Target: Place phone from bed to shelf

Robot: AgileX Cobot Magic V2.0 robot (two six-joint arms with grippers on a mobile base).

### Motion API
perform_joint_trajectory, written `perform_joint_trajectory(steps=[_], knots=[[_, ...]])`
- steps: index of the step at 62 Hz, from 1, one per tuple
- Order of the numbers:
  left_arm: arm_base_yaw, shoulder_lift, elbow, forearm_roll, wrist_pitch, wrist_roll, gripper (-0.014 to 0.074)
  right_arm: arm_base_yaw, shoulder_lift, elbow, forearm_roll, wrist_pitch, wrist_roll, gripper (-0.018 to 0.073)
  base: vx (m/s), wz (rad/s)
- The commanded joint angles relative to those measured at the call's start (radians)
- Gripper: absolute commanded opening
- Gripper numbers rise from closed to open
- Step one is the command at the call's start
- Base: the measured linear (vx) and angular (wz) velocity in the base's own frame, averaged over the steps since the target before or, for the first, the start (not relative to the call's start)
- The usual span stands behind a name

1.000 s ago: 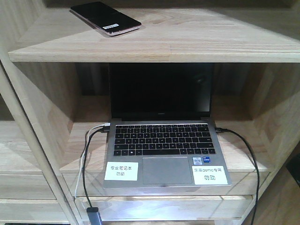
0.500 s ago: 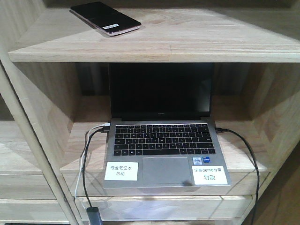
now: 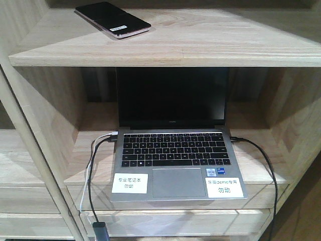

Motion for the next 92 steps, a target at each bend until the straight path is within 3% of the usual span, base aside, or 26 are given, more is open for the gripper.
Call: perform_joint_trajectory(steps=[1, 8, 15, 92], knots=[[0.001, -0.007, 0.005, -0.002, -0.073, 0.0, 0.0001, -0.024, -0.041, 0.02, -0.015, -0.094, -0.01, -0.0005, 0.0, 0.0], [0.001, -0.007, 0.005, -0.002, -0.073, 0.0, 0.0001, -0.047, -0.099, 0.09, -0.015, -0.135, -0.01, -0.0005, 0.0, 0.0], [0.001, -0.007, 0.005, -0.002, -0.073, 0.0, 0.0001, -0.049, -0.107, 0.185, -0.01, -0.276, -0.008, -0.0005, 0.0, 0.0], [0.001, -0.007, 0.005, -0.002, -0.073, 0.0, 0.0001, -0.049, -0.107, 0.18, -0.012, -0.253, -0.013, -0.0005, 0.0, 0.0]])
